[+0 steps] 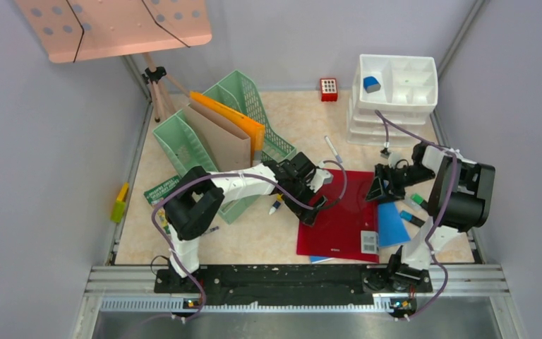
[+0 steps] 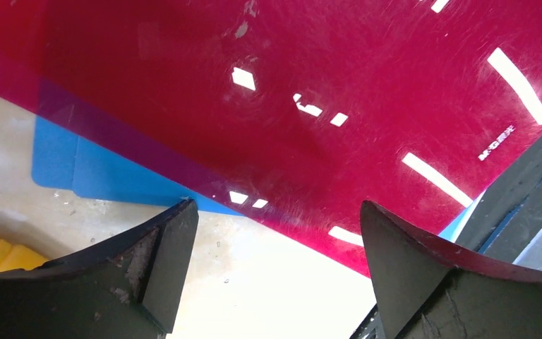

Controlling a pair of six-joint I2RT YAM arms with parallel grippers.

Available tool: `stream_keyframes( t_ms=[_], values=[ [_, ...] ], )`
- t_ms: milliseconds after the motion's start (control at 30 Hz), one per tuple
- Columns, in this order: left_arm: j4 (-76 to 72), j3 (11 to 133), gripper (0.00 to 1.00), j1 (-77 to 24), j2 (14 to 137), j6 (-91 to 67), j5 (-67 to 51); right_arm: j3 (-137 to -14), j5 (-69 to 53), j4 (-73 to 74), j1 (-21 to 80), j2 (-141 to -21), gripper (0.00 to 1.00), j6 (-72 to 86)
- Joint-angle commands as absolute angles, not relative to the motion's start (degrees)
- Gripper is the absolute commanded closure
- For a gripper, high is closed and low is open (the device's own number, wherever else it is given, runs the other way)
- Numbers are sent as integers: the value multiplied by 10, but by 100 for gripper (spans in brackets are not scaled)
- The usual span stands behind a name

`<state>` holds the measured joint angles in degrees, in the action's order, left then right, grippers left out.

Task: Organize the desk
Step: Pick up the folder from the center of the board.

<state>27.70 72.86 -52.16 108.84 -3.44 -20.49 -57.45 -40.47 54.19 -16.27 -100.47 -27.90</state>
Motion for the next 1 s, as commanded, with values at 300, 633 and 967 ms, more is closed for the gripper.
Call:
stream_keyframes(
  t_ms=[300,633,967],
  values=[
    [243,730,11,-522,1126,-64,-268,-615,-484,524,-202,-1077,33,-301],
    [245,736,12,-522,1132,-63,-267,-635,-561,564,-210,-1112,40,-337],
    [250,740,12,-522,1127,-52,-256,-649,-608,614,-210,-1136,47,-390]
  ],
)
